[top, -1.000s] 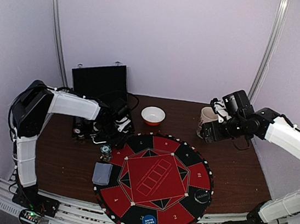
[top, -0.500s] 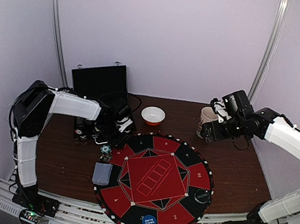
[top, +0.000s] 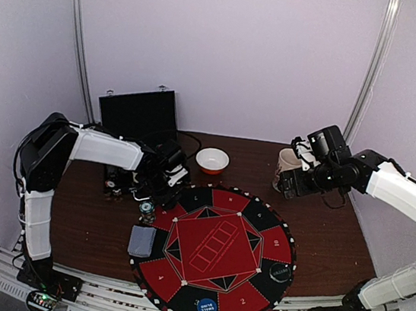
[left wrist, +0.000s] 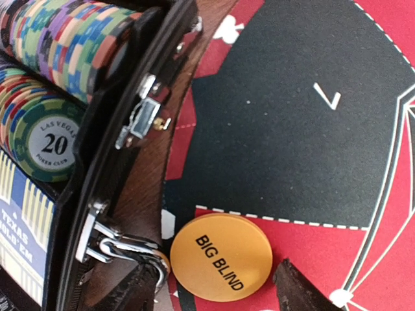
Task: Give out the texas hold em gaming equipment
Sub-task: Adjust the big blind button at position 5, then pick up the pile of poker chips from the pile of poker chips.
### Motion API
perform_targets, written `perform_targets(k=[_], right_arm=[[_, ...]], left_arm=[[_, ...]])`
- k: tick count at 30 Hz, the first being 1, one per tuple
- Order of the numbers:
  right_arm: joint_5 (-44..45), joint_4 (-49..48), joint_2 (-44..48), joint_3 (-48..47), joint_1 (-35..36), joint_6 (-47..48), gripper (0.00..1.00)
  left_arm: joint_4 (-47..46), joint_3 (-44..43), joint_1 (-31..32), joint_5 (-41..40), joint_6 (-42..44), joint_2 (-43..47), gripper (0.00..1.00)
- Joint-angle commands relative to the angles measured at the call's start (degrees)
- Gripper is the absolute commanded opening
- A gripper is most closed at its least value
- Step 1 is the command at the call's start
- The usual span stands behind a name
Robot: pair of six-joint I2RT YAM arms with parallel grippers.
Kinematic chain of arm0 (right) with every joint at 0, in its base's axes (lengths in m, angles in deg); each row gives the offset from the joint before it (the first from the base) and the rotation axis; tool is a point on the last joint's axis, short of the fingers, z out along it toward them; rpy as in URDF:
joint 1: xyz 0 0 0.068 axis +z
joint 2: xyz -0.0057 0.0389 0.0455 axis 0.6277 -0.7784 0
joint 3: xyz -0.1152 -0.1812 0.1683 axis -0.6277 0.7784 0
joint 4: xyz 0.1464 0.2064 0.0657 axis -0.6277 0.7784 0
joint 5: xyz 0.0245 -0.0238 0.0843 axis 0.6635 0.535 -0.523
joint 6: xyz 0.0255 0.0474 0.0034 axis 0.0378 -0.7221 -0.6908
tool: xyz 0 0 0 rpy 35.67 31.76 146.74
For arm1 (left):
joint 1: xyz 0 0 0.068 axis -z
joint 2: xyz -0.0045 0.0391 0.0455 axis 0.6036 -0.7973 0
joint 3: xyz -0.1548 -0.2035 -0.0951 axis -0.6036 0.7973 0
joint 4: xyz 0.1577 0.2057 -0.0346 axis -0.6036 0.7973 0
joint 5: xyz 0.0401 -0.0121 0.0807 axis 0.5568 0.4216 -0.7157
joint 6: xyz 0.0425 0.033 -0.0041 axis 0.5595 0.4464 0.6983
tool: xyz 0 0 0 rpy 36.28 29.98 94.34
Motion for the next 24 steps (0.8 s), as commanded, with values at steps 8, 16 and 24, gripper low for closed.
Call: perform_targets(k=[8, 16, 24], right_arm=[[0.8, 0.4, -0.2, -0.3, 0.4, 0.5, 1.00], [0.6, 0.9, 0.1, -0.8, 0.5, 0.5, 1.00], [0.4, 1.0, 0.2, -0.5, 0.7, 0.2, 1.00]], left_arm=[[-3.8, 0.1, 0.1, 12.2, 3.0, 3.7, 0.72], [-3.7, -2.6, 0.1, 13.3, 2.7, 9.0, 0.75], [8.3, 0.1, 0.1, 6.4, -2.8, 18.4, 0.97]])
